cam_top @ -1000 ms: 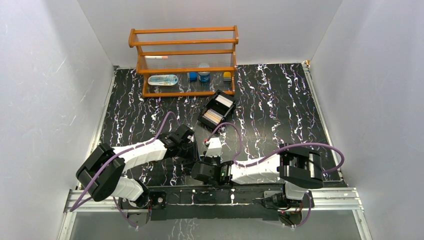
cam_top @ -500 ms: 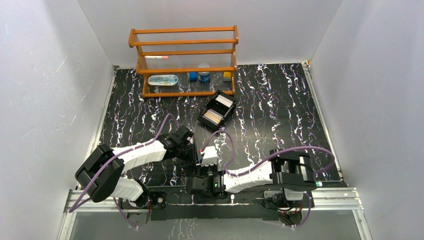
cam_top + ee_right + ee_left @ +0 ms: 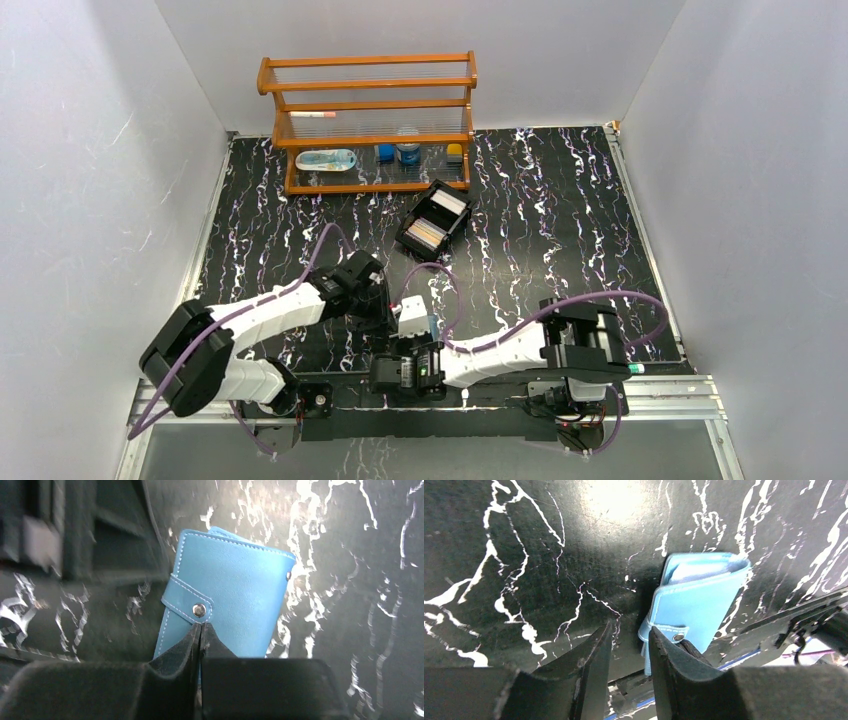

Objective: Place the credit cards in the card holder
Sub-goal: Close the card holder at the center of the board, then reset both arms

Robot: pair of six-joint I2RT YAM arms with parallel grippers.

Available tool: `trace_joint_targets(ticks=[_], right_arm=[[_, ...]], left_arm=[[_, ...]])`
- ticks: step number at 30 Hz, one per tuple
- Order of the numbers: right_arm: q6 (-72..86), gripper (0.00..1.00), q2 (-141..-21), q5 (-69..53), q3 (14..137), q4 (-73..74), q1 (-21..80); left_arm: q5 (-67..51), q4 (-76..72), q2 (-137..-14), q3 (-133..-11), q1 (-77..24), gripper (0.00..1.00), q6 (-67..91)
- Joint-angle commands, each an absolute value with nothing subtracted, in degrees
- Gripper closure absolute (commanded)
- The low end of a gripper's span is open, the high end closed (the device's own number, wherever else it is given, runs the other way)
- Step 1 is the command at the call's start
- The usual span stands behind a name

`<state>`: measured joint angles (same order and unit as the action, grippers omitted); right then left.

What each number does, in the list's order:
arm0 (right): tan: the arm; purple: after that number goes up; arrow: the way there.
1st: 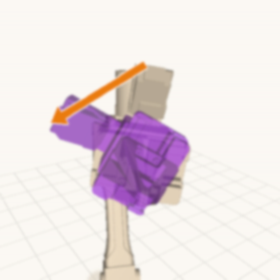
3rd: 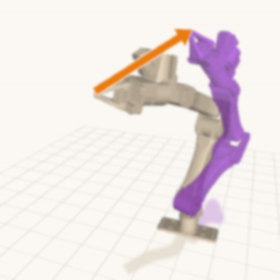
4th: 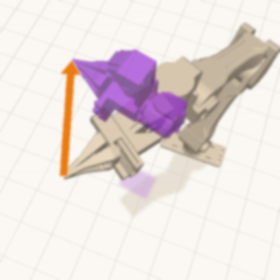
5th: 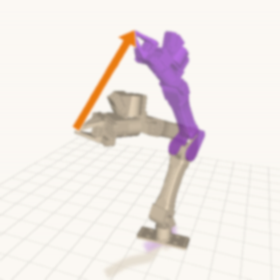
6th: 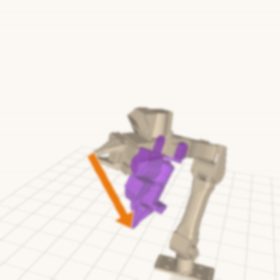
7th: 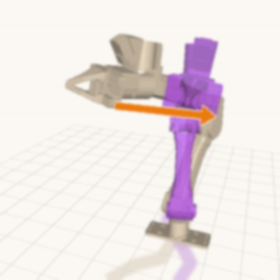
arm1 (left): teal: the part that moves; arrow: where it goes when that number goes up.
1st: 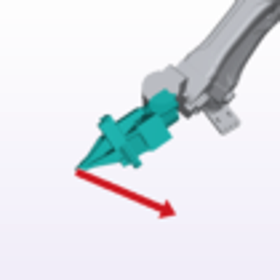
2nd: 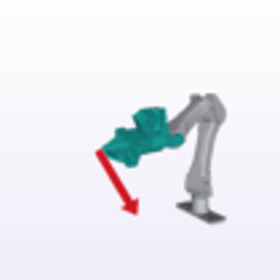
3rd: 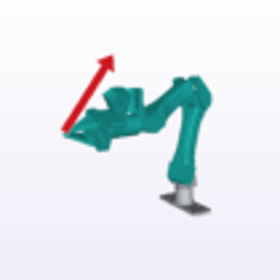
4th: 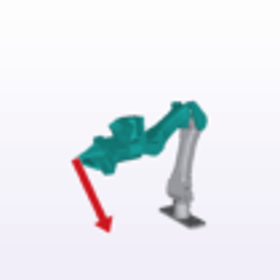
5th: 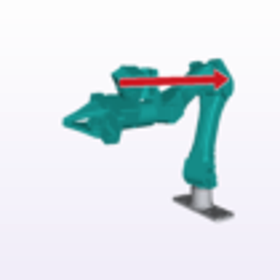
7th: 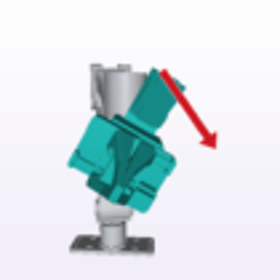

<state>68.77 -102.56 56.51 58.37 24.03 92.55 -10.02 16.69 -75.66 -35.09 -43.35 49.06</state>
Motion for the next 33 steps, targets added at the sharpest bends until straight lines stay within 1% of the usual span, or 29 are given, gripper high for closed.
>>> trace_joint_targets(ticks=[1, 4, 6, 8, 9, 11, 12, 13, 14, 15, 18, 21, 24, 28, 33], right_arm=[[67.62, 0.86, -97.43, 40.77, 62.76, 47.59, 92.48], [68.13, 0.67, -91.19, 49.51, 68.85, 54.39, 91.88], [69.55, 0.56, -86.58, 52.35, 70.94, 57.89, 91.85], [69.5, 0.47, -81.86, 53.14, 70.79, 57.76, 91.88], [68.87, 0.38, -79.24, 53.25, 70.13, 56.74, 91.9], [66.39, 0.13, -74.24, 52.82, 68.63, 53.27, 91.92], [65.39, 0.03, -71.82, 52.43, 67.92, 51.52, 91.88], [64.95, 0.02, -69.37, 52.42, 67.38, 50.37, 91.85], [64.74, 0.02, -66.95, 52.55, 66.88, 49.58, 91.87], [64.43, 0.02, -64.74, 53.02, 66.36, 48.84, 91.89], [63.5, 0.02, -58.17, 54.33, 63.98, 46.71, 91.85], [65.57, 0.02, -52.59, 56.29, 62.82, 48.29, 91.83], [68.07, 0.02, -47.82, 57.49, 62.39, 49.89, 91.85], [67.63, 0.02, -41.21, 58.67, 60.62, 47.72, 91.85], [66.89, 0.02, -36.85, 59.6, 59.18, 46.43, 91.85]], left_arm=[[-4.3, 22.73, -69.47, -40.58, -43.24, 0.64, 48.61], [-0.15, 27.03, -64.86, -45.07, -43.24, 0.61, 47.86], [2.47, 30.37, -62.32, -49.55, -43.24, 0.58, 46.98], [4.41, 33.22, -59.83, -53.39, -43.24, 0.55, 45.48], [4.84, 34.18, -58.42, -55.1, -43.24, 0.54, 44.36], [4.83, 35.96, -55.93, -58.25, -43.24, 0.49, 41.88], [4.49, 36.74, -54.74, -59.66, -43.24, 0.46, 40.58], [4.31, 37.61, -53.76, -61.06, -43.24, 0.41, 39.62], [4.07, 38.48, -52.7, -62.41, -43.24, 0.1, 38.45], [4.05, 39.53, -51.84, -63.66, -43.24, 0.03, 37.37], [4.18, 41.85, -49.34, -66.67, -43.24, 0.01, 35.06], [4.24, 42.76, -46.84, -67.9, -43.22, 0.01, 33.29], [4.67, 42.51, -43.62, -66.53, -43.24, 0.01, 33.44], [4.97, 41.76, -40.37, -64.0, -43.24, 0.01, 34.48], [6.23, 41.57, -37.76, -62.42, -43.24, 0.01, 35.46]])
